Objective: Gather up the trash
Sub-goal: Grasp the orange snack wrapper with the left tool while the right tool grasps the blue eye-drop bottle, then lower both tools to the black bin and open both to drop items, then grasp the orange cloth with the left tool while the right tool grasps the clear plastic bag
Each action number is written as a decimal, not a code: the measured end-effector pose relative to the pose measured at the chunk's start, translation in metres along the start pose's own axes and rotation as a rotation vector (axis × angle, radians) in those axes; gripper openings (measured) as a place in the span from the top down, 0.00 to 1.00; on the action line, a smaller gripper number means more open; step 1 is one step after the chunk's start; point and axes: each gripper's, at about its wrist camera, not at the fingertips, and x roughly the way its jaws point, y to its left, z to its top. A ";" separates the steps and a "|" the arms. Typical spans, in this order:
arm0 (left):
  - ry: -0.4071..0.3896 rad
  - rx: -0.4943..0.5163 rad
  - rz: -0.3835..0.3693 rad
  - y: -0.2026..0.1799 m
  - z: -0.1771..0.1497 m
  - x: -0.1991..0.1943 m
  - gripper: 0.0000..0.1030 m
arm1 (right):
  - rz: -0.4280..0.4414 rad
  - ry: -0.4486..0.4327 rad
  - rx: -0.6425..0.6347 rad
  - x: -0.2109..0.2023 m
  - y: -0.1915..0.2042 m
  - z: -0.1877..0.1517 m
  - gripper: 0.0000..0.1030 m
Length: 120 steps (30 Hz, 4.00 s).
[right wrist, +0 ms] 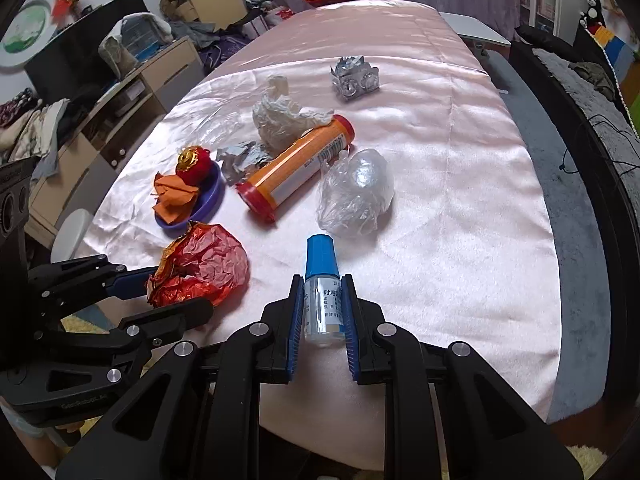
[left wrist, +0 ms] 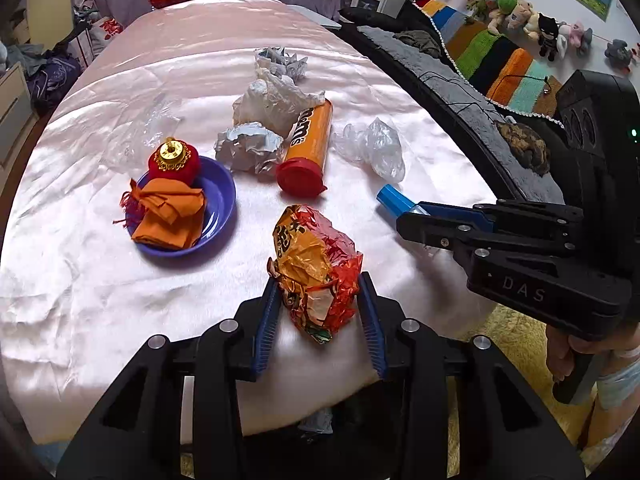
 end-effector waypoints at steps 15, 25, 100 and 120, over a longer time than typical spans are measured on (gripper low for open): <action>-0.035 -0.057 0.081 0.007 -0.075 -0.059 0.65 | 0.014 -0.018 -0.044 -0.037 0.047 -0.054 0.81; 0.030 -0.110 0.086 0.009 -0.128 -0.054 0.65 | 0.028 0.057 -0.055 -0.027 0.064 -0.101 0.81; -0.090 -0.150 0.093 0.073 0.027 -0.031 0.46 | -0.086 -0.119 0.120 0.006 -0.017 0.041 0.10; -0.012 -0.099 0.117 0.082 0.056 0.012 0.67 | -0.100 -0.041 0.034 0.040 -0.012 0.055 0.71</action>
